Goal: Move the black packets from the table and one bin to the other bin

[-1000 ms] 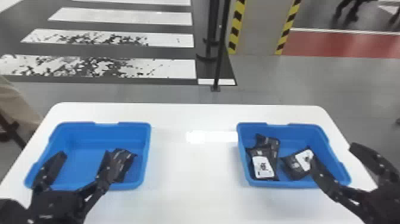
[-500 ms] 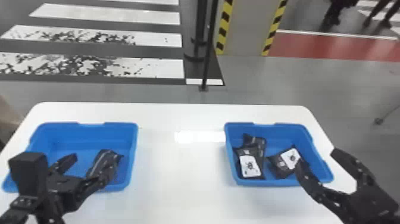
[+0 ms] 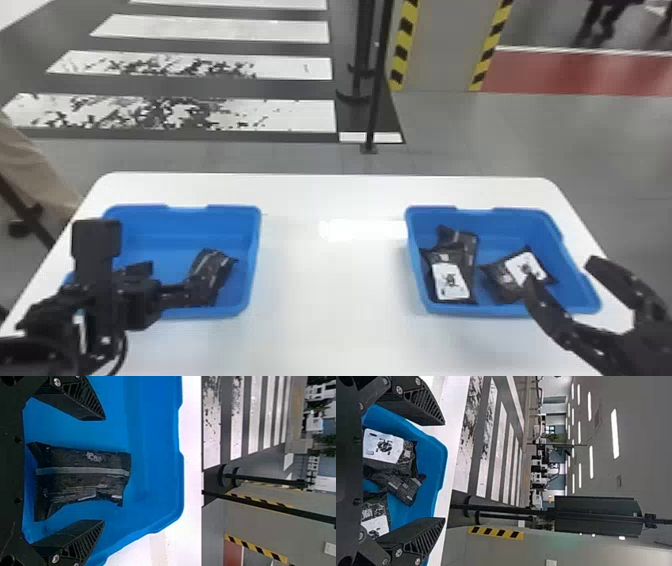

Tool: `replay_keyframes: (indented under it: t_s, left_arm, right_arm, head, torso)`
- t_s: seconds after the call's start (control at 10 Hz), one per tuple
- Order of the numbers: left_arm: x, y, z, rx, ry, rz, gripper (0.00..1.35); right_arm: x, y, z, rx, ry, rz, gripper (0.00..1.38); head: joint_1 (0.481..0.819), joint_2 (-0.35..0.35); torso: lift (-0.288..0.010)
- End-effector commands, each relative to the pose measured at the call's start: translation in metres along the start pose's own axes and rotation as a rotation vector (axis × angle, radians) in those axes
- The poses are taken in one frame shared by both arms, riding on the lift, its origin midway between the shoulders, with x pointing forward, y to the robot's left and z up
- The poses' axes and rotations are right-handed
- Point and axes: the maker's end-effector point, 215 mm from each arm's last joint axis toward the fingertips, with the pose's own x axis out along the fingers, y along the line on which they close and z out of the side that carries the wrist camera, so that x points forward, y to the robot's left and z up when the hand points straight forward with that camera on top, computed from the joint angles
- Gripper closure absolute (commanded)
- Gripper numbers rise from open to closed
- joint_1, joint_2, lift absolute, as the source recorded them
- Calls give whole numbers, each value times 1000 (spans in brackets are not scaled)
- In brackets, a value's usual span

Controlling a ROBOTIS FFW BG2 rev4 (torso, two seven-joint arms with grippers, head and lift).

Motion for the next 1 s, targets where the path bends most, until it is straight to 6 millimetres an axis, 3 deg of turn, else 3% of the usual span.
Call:
replay_keyframes:
  t_s: [0.0, 0.4, 0.9]
  left_arm:
    - [1, 0, -9, -26, 56, -5, 104]
    - [8, -10, -2, -24, 97, -27, 104]
    - [16, -26, -10, -29, 158, -58, 105]
  right_arm:
    - [1, 3, -2, 4, 4, 6, 174]
    - [7, 9, -7, 17, 15, 24, 174]
    - [10, 10, -12, 32, 25, 33, 174]
  head:
    - [695, -47]
    - [695, -38]
    - [695, -63]
  torso:
    - [-110]
    - [-110]
    - [-110]
